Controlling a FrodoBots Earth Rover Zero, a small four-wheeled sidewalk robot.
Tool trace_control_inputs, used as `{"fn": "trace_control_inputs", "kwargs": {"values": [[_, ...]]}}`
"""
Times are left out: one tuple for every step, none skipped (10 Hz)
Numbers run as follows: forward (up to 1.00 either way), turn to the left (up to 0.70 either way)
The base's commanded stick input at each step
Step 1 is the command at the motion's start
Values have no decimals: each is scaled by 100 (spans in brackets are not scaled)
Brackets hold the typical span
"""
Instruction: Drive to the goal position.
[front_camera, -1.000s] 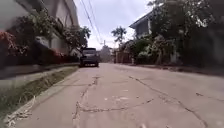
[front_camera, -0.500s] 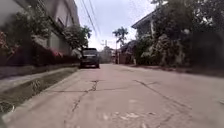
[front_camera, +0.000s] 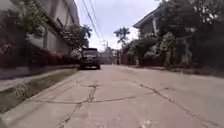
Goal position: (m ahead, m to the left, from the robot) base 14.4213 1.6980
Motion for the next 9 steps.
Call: {"fn": "trace_control_inputs", "kwargs": {"values": [[100,0],[100,0],[100,0],[100,0],[100,0],[100,0],[100,0],[100,0],[100,-38]]}}
